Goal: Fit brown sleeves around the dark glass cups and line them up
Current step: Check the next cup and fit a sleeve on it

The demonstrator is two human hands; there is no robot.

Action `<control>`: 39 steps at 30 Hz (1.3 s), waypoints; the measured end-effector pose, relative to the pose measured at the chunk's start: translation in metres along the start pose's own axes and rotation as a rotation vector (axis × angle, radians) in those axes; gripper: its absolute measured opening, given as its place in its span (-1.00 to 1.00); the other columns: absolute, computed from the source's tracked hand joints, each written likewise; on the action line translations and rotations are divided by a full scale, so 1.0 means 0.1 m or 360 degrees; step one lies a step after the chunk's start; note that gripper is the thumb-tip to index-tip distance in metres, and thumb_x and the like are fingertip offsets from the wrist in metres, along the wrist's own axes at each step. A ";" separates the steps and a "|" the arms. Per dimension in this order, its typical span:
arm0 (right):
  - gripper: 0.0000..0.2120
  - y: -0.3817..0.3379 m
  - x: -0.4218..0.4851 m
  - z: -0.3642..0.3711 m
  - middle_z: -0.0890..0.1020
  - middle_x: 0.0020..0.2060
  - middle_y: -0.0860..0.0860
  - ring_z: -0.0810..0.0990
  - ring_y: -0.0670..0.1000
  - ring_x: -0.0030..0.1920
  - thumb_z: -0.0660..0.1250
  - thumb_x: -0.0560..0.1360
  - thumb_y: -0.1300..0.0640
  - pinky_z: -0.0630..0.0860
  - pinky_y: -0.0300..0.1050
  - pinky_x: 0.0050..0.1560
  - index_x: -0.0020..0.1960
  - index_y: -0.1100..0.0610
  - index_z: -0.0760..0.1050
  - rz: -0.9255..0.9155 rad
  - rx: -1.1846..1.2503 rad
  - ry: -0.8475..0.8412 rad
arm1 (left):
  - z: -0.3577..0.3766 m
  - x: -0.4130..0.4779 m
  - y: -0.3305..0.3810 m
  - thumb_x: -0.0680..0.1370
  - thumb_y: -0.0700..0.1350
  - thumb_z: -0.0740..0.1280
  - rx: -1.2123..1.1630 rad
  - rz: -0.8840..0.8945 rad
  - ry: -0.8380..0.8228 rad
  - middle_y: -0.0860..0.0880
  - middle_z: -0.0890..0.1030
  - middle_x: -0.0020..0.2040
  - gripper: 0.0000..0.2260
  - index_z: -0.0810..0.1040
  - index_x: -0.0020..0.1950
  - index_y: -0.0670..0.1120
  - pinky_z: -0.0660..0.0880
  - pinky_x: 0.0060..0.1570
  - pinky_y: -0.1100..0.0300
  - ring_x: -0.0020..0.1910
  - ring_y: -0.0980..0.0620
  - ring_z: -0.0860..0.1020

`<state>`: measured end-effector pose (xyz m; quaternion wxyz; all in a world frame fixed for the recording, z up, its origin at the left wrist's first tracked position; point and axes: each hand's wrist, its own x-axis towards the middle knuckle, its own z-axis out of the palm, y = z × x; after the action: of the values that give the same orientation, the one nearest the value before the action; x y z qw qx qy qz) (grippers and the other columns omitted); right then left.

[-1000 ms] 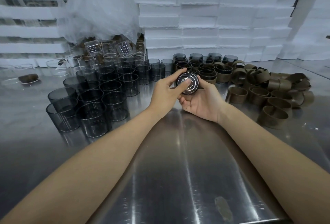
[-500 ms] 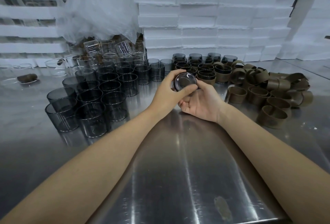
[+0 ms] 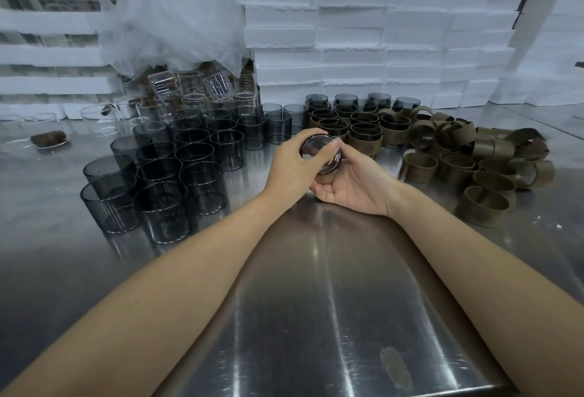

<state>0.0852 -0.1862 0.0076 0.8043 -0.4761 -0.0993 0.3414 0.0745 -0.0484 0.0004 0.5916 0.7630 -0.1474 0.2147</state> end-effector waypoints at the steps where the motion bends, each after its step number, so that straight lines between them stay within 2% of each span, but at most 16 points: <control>1: -0.41 0.00 0.00 0.00 0.56 0.03 0.18 0.63 0.08 -0.10 0.07 0.62 -0.21 0.62 -0.14 -0.15 0.45 0.19 0.32 0.0000 -0.0004 -0.0011 | 0.00 0.00 0.00 0.54 -0.02 0.42 -0.0008 0.0020 0.0019 0.12 0.68 -0.03 -0.86 0.63 0.07 0.00 0.44 0.02 0.46 0.01 0.24 0.60; 4: -0.43 0.00 0.00 0.00 0.58 0.02 0.22 0.65 0.11 -0.08 0.08 0.62 -0.21 0.62 -0.12 -0.14 0.40 0.20 0.32 -0.0005 -0.0027 -0.0037 | 0.00 0.01 -0.01 0.58 -0.01 0.36 -0.0030 0.0029 0.0075 0.21 0.65 -0.16 -0.90 0.64 0.03 0.02 0.41 -0.07 0.50 -0.10 0.31 0.58; 7: -0.39 0.00 0.00 -0.01 0.58 0.06 0.27 0.66 0.14 -0.02 0.07 0.62 -0.21 0.63 -0.10 -0.08 0.45 0.22 0.28 0.0009 -0.0059 -0.0072 | 0.00 0.03 -0.04 0.64 0.03 0.25 -0.0028 -0.0017 0.0092 0.29 0.63 -0.28 -0.80 0.64 0.03 0.03 0.42 -0.15 0.46 -0.18 0.33 0.58; 11: -0.52 0.01 -0.01 -0.01 0.61 0.09 0.30 0.65 0.17 0.05 0.08 0.61 -0.20 0.63 -0.09 -0.04 0.20 0.20 0.44 0.0003 -0.0082 -0.0113 | -0.02 0.06 -0.01 0.70 0.07 0.02 -0.0235 -0.0176 0.0149 0.14 0.70 -0.22 -0.57 0.67 -0.03 0.01 0.52 0.07 0.24 -0.09 0.18 0.65; 13: -0.54 0.02 -0.01 -0.01 0.61 0.08 0.31 0.65 0.18 0.06 0.08 0.61 -0.20 0.63 -0.08 -0.04 0.15 0.19 0.45 -0.0008 -0.0071 -0.0093 | -0.03 0.06 0.00 0.68 0.11 0.06 -0.0270 -0.0200 0.0097 0.13 0.70 -0.19 -0.60 0.66 -0.01 0.01 0.51 0.09 0.24 -0.06 0.17 0.65; 16: -0.50 0.02 0.00 -0.02 0.61 0.06 0.30 0.66 0.19 0.03 0.11 0.60 -0.20 0.63 -0.07 -0.05 0.25 0.20 0.41 -0.0025 -0.0049 -0.0046 | -0.04 0.03 -0.01 0.54 0.07 0.39 -0.0088 -0.0132 -0.0045 0.15 0.68 -0.11 -0.81 0.62 0.07 0.01 0.48 0.00 0.31 -0.06 0.26 0.61; 19: -0.46 0.01 0.00 -0.03 0.62 0.05 0.27 0.66 0.19 0.02 0.14 0.58 -0.22 0.63 -0.06 -0.07 0.35 0.17 0.38 -0.0039 -0.0050 -0.0030 | -0.04 0.02 0.00 0.42 -0.06 0.54 -0.0034 -0.0098 -0.0072 0.09 0.68 -0.07 -0.68 0.60 0.14 -0.02 0.52 0.03 0.34 -0.04 0.21 0.62; 23: -0.43 0.02 0.01 -0.04 0.65 0.03 0.27 0.67 0.18 0.05 0.11 0.59 -0.23 0.63 -0.08 -0.06 0.36 0.19 0.39 -0.0020 -0.0093 -0.0039 | -0.03 0.00 0.02 0.46 -0.04 0.51 -0.0063 -0.0052 0.0040 0.10 0.69 -0.11 -0.80 0.65 0.05 -0.03 0.49 -0.05 0.43 -0.08 0.23 0.63; 27: -0.48 0.02 0.02 -0.04 0.65 0.05 0.29 0.65 0.20 0.09 0.12 0.58 -0.25 0.63 -0.06 0.00 0.21 0.19 0.46 -0.0039 -0.0116 -0.0041 | -0.02 -0.01 0.05 0.54 0.00 0.42 -0.0020 0.0016 0.0122 0.23 0.67 -0.18 -0.97 0.64 -0.06 0.08 0.43 -0.09 0.50 -0.11 0.33 0.60; 29: -0.44 0.02 0.02 -0.05 0.64 0.07 0.28 0.65 0.19 0.09 0.10 0.59 -0.25 0.63 -0.06 0.02 0.27 0.20 0.44 -0.0053 -0.0133 -0.0041 | -0.02 -0.02 0.07 0.58 0.03 0.35 -0.0006 0.0023 0.0153 0.31 0.64 -0.24 -0.93 0.62 -0.08 0.15 0.43 -0.12 0.50 -0.15 0.34 0.59; 31: -0.43 0.03 0.03 -0.04 0.64 0.06 0.27 0.66 0.19 0.08 0.08 0.59 -0.26 0.63 -0.05 0.03 0.26 0.21 0.45 -0.0067 -0.0146 -0.0029 | -0.01 -0.02 0.06 0.62 0.05 0.28 0.0013 0.0043 0.0179 0.32 0.64 -0.27 -0.85 0.62 -0.08 0.13 0.43 -0.15 0.48 -0.19 0.33 0.59; 35: -0.44 0.03 -0.01 0.00 0.65 0.05 0.22 0.64 0.16 0.11 0.14 0.47 -0.35 0.62 -0.08 0.06 0.07 0.13 0.52 -0.0125 -0.0262 -0.0013 | 0.01 -0.01 0.03 0.68 0.04 0.14 -0.0032 0.0059 0.0243 0.15 0.68 -0.25 -0.68 0.66 -0.02 -0.01 0.53 -0.07 0.30 -0.20 0.22 0.62; 37: -0.43 0.04 -0.03 0.02 0.61 0.08 0.20 0.64 0.10 0.05 0.30 0.41 -0.26 0.60 -0.15 -0.03 0.24 0.14 0.46 -0.0144 -0.0342 -0.0004 | -0.01 -0.01 0.01 0.70 0.03 0.05 -0.0055 0.0036 0.0246 0.06 0.69 -0.19 -0.61 0.66 0.09 -0.06 0.56 0.00 0.09 -0.20 0.16 0.63; 39: -0.40 0.05 -0.02 0.04 0.57 0.03 0.13 0.62 0.00 -0.11 0.47 0.39 -0.03 0.56 -0.19 -0.14 0.32 0.12 0.32 -0.0259 -0.0407 0.0079 | -0.03 -0.01 0.00 0.71 0.02 0.00 -0.0049 0.0026 0.0146 -0.05 0.70 0.00 -0.58 0.61 0.24 -0.08 0.52 0.16 0.02 -0.02 0.10 0.64</control>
<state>0.0795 -0.1829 0.0058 0.7643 -0.5735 -0.1603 0.2476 0.0732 -0.0460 0.0007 0.6077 0.7419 -0.1296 0.2519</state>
